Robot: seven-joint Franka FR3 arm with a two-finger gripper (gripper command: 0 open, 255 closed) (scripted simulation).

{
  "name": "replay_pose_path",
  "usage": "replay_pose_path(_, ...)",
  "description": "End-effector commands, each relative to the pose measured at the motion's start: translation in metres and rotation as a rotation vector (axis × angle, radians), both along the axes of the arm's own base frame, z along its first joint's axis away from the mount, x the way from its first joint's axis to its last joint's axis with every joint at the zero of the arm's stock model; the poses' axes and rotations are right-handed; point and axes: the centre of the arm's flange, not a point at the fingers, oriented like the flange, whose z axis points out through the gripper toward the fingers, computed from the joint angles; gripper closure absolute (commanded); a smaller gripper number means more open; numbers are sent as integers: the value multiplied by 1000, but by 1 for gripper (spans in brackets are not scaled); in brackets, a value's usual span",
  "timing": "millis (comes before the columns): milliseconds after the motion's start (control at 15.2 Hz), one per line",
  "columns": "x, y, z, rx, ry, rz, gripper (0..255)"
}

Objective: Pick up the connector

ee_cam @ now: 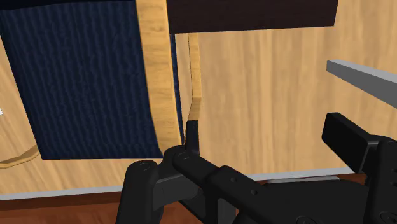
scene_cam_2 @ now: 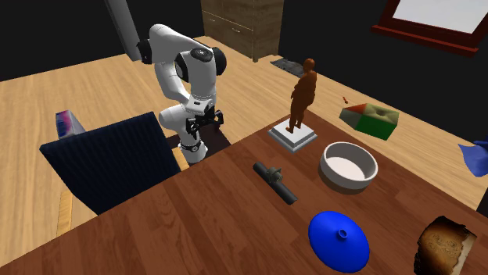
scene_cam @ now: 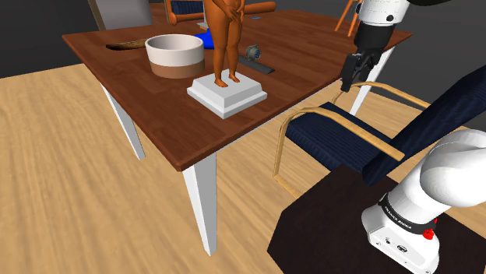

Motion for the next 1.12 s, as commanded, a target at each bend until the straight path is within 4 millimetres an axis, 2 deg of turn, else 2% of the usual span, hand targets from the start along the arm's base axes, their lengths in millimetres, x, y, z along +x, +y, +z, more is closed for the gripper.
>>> replay_pose_path(0,0,0,0,0,0,0,0)
replay_pose_path(528,84,38,7,24,-88,-43,0)
replay_pose_path(1056,168,71,22,47,-176,-85,0)
